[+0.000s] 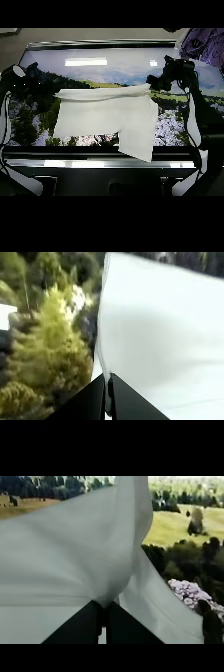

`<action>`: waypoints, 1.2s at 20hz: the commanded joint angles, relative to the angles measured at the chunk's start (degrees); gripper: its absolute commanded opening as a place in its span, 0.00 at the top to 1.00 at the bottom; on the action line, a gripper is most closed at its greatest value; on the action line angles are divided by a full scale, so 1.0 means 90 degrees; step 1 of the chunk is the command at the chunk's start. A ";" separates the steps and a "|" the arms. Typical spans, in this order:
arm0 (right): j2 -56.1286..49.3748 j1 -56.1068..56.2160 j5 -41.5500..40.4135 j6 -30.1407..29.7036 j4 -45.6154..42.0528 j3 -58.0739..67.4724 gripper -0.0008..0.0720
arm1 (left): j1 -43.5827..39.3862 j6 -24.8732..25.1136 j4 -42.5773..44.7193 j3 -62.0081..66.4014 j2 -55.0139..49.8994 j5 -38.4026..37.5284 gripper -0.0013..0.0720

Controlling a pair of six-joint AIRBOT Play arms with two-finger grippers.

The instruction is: Fold the clothes and pants, and hang the long-sleeved shirts on hangers.

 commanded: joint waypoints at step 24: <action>0.0027 -0.0041 -0.0811 -0.0821 0.0073 -0.0002 0.49 | 0.0134 -0.0318 -0.0287 -0.0335 0.0233 0.0029 0.24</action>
